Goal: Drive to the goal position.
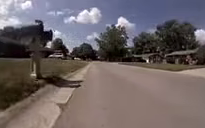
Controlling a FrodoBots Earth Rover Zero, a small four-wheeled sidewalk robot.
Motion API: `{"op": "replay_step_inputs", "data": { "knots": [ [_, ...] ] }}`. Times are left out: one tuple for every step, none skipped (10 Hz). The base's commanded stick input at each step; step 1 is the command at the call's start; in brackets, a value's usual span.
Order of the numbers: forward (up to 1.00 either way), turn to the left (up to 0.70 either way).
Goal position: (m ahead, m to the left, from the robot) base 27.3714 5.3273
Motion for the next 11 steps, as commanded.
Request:
{"op": "replay_step_inputs", "data": {
  "knots": [
    [1.00,0.01],
    [1.00,0.37],
    [1.00,0.40],
    [1.00,0.31],
    [1.00,0.10],
    [1.00,0.04],
    [1.00,0.04],
    [1.00,0.03],
    [1.00,0.03],
    [1.00,0.04],
    [1.00,0.03]
  ]
}}
